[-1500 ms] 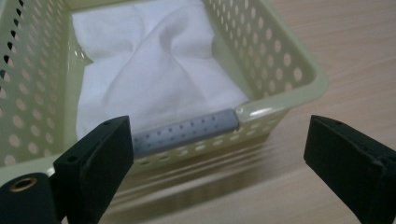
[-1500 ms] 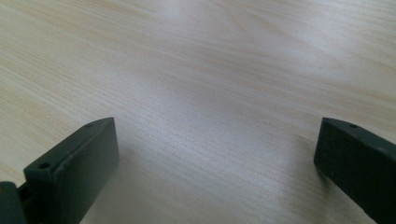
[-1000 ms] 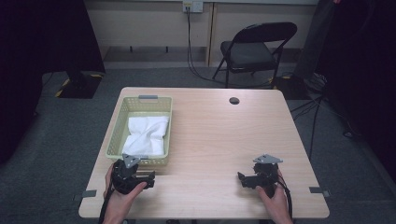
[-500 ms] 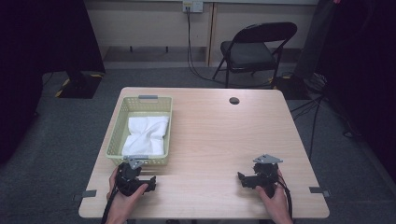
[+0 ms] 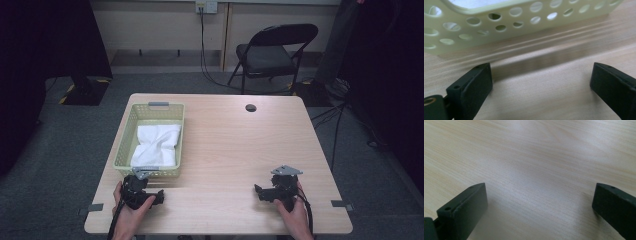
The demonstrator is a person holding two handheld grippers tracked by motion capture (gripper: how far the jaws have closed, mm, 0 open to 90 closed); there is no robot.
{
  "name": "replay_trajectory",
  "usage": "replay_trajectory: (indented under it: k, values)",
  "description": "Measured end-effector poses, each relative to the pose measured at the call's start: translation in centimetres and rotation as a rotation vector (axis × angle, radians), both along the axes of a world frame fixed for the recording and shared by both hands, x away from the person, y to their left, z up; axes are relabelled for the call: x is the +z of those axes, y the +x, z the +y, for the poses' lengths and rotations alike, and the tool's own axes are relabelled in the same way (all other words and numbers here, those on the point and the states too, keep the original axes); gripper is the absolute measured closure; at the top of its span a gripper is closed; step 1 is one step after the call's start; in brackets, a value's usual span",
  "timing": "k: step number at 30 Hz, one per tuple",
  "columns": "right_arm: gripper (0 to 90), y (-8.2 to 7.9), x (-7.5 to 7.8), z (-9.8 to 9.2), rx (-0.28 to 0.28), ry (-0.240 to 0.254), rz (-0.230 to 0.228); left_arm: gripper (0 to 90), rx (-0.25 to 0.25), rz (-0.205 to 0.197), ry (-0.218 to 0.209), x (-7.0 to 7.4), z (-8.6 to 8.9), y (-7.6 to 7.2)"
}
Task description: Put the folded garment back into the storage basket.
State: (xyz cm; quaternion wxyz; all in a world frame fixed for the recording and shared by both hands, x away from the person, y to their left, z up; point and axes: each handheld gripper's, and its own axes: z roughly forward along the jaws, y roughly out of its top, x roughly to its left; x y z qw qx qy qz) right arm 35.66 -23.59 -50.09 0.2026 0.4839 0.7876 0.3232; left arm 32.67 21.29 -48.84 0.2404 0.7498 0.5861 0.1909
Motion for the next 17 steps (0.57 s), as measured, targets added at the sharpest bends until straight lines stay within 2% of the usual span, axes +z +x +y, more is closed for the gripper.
replay_trajectory:
  k: [3, 17]
  values:
    - [0.0, -0.01, 0.00, 0.01, -0.001, 0.000, 0.000, 0.7, 0.009, 0.001, -0.011, -0.14, 0.18, -0.02]
    - [0.0, 0.03, -0.01, 0.10, -0.013, -0.001, -0.002, 0.0, 0.073, -0.027, -0.023, -0.37, -0.23, -0.19]
